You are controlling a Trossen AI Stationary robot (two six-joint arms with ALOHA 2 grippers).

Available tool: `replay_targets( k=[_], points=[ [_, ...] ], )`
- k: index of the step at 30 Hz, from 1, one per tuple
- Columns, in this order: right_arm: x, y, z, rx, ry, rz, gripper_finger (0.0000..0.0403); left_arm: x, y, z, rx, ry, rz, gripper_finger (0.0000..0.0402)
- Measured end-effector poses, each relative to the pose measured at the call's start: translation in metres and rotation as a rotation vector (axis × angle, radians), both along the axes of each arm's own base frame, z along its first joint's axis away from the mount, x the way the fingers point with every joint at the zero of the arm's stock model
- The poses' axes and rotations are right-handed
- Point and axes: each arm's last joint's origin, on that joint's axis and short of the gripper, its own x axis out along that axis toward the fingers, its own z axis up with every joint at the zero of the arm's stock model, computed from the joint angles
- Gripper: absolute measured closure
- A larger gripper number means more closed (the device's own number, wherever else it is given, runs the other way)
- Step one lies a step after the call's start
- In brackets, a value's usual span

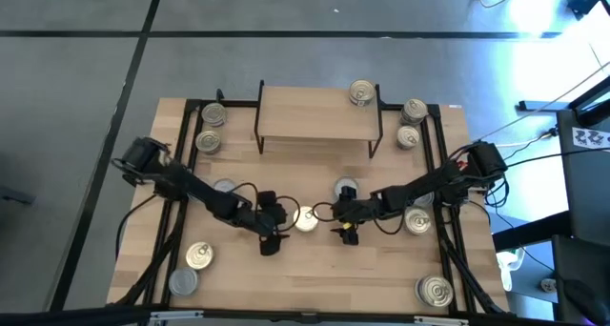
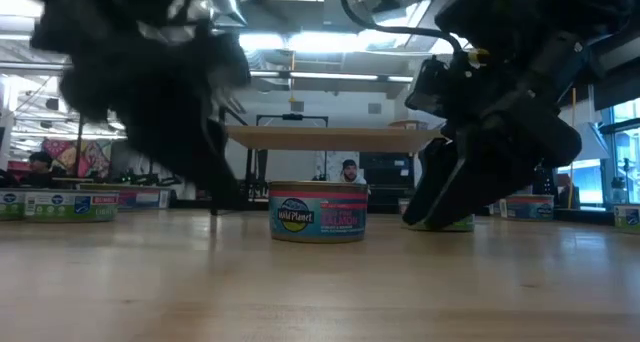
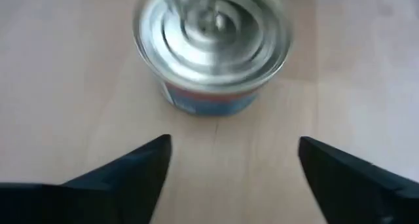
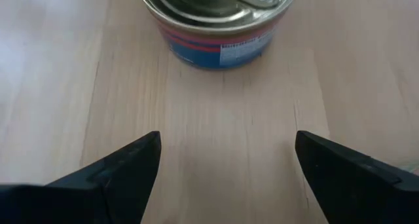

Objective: Stack canned seafood by type on shelf
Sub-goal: Stack the blue pink tuna can on top of the blue pink tuna can on the shelf

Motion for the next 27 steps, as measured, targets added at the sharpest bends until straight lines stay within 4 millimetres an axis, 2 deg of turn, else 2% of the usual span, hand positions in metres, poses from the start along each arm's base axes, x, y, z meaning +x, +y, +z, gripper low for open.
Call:
replay_targets(
  k=[3, 7, 11, 14, 18, 27],
  points=[
    [0.002, 0.0, 0.001, 0.006, -0.021, 0.0, 0.0052, -0.002, 0.002, 0.017, 0.016, -0.037, -0.006, 0.0151],
    [0.004, 0.001, 0.004, 0.018, -0.063, 0.0, 0.0052, 0.002, 0.002, 0.028, 0.062, -0.13, -0.018, 0.0244],
    [0.007, 0.002, 0.006, 0.02, -0.095, -0.007, 0.0052, 0.008, 0.003, 0.022, 0.092, -0.2, -0.02, 0.0322],
    [0.01, 0.002, 0.004, 0.023, -0.12, -0.002, 0.0052, 0.013, 0.006, 0.012, 0.102, -0.203, -0.014, 0.0364],
    [0.012, 0.003, 0.002, 0.026, -0.131, -0.001, 0.0052, 0.015, 0.008, -0.002, 0.117, -0.158, -0.007, 0.0397],
    [0.012, 0.003, 0.004, 0.027, -0.146, 0.0, 0.0052, 0.013, 0.008, -0.004, 0.126, -0.123, -0.005, 0.0393]
  ],
)
